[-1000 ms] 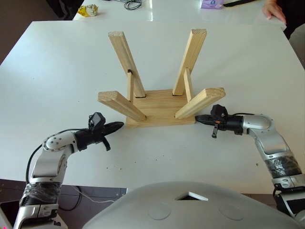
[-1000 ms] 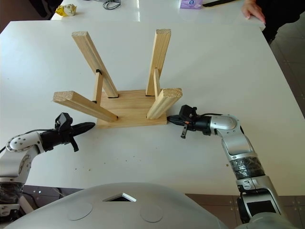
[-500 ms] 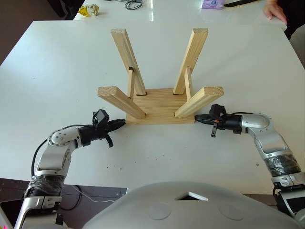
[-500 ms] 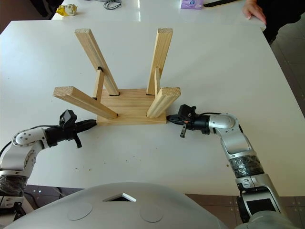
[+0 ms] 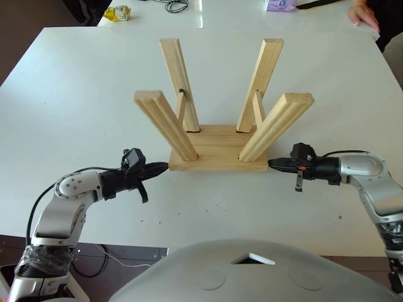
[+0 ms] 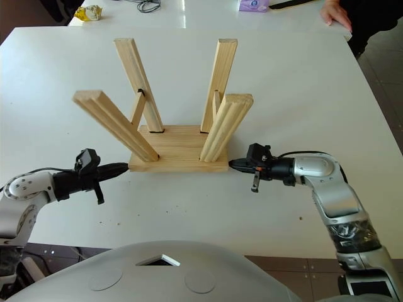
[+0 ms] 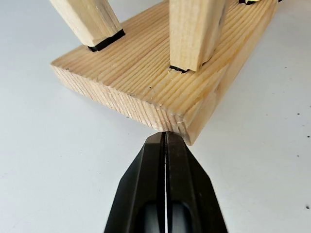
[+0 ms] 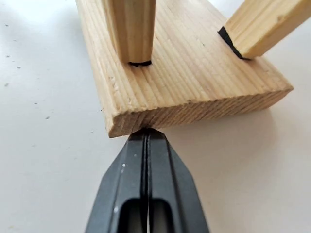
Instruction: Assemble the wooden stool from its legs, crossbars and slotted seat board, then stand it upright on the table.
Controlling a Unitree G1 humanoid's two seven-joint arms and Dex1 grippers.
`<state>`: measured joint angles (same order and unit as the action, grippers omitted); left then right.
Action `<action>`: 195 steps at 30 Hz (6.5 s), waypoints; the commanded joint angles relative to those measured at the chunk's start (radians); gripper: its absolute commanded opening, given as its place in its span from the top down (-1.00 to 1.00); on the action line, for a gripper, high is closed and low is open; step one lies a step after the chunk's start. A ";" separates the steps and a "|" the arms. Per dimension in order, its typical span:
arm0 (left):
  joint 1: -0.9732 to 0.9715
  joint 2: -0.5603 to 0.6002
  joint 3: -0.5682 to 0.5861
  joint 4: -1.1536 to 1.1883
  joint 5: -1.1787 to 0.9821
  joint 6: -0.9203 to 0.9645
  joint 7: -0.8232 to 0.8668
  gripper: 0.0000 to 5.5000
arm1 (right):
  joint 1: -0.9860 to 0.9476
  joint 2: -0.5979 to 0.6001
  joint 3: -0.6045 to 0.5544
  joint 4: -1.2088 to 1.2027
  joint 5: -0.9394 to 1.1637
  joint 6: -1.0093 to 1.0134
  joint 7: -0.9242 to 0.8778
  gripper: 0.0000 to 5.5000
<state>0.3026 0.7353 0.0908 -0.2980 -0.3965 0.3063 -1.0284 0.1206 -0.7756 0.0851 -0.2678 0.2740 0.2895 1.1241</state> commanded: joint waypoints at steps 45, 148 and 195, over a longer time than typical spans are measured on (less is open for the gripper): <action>-0.019 0.068 0.192 -0.143 -0.246 0.108 -0.026 0.40 | -0.049 -0.071 -0.165 -0.130 0.219 0.090 0.043 0.36; -0.145 -0.263 0.094 -0.599 -1.576 -0.229 1.127 0.46 | -0.231 0.256 -0.335 -0.357 1.698 0.167 -1.128 0.49; -0.141 -0.639 0.162 -0.439 -1.261 -0.236 1.480 0.32 | -0.202 0.610 -0.365 -0.289 1.569 -0.001 -1.937 0.33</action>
<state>0.1466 0.0991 0.1554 -0.7552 -1.7559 0.1529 0.4575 -0.1426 -0.1079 -0.2048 -0.5990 1.9336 0.3242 -0.8289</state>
